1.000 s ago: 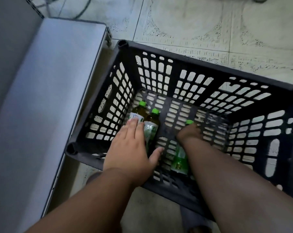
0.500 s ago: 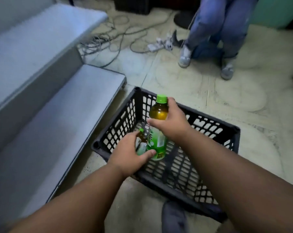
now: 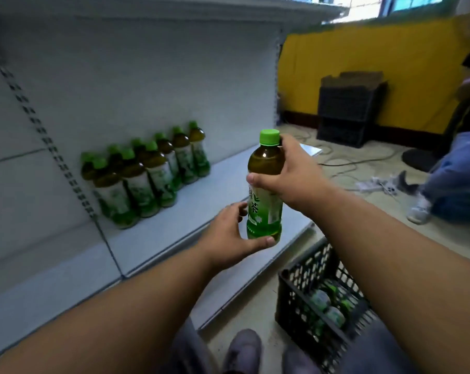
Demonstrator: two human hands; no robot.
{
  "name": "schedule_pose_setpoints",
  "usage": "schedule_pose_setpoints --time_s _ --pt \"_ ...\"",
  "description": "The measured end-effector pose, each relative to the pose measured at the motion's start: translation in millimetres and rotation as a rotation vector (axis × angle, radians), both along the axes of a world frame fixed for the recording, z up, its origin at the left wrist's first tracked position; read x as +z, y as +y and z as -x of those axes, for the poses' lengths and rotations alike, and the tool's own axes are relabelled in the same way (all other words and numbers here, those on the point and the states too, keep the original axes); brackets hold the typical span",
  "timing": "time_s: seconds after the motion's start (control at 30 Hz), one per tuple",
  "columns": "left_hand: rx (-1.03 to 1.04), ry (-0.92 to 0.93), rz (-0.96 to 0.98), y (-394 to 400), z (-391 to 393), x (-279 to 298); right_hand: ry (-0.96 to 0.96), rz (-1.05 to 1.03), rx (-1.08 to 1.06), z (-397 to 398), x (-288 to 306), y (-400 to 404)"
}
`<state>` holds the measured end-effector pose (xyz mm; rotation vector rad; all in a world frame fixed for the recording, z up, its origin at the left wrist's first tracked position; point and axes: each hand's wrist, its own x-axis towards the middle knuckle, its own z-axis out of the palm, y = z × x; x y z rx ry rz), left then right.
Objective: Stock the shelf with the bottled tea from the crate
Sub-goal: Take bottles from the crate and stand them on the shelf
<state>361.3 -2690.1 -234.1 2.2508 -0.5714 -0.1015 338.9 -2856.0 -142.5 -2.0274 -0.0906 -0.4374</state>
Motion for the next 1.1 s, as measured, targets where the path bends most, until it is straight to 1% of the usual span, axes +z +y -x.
schedule_pose_setpoints --time_s 0.1,0.2,0.3,0.37,0.5,0.6,0.7,0.8,0.93,1.03,1.1 --pt "0.038 -0.046 0.001 23.8 -12.2 14.2 -0.044 -0.012 0.052 -14.3 10.8 23.0" --pt "0.079 -0.029 -0.004 36.5 -39.1 8.8 -0.067 0.028 0.105 -46.9 5.4 34.2" --pt "0.145 -0.028 -0.125 49.0 -71.4 -14.8 -0.076 0.094 0.202 -91.3 -13.4 44.7" --pt "0.229 -0.018 -0.181 60.5 -95.5 -33.4 -0.079 0.102 0.246 -122.7 -30.1 52.6" --pt "0.397 0.031 -0.258 78.2 -138.3 -63.3 -0.071 0.032 0.273 -179.4 -49.1 65.4" --pt "0.509 0.087 -0.376 81.0 -162.9 -81.4 -0.040 -0.046 0.284 -222.1 -56.6 75.1" --pt "0.636 0.047 -0.500 75.0 -186.0 -96.0 0.000 -0.101 0.337 -259.2 -72.5 83.0" --pt "0.742 0.006 -0.557 66.8 -194.7 -111.2 0.076 -0.077 0.355 -280.0 -91.1 89.6" --pt "0.716 -0.033 -0.600 58.8 -188.8 -130.4 0.148 0.019 0.311 -285.4 -112.5 86.5" --pt "0.685 -0.011 -0.608 61.7 -191.8 -133.8 0.162 0.144 0.272 -279.8 -136.2 81.6" --pt "0.675 0.001 -0.632 61.5 -192.0 -133.1 0.167 0.186 0.248 -280.6 -145.3 83.5"
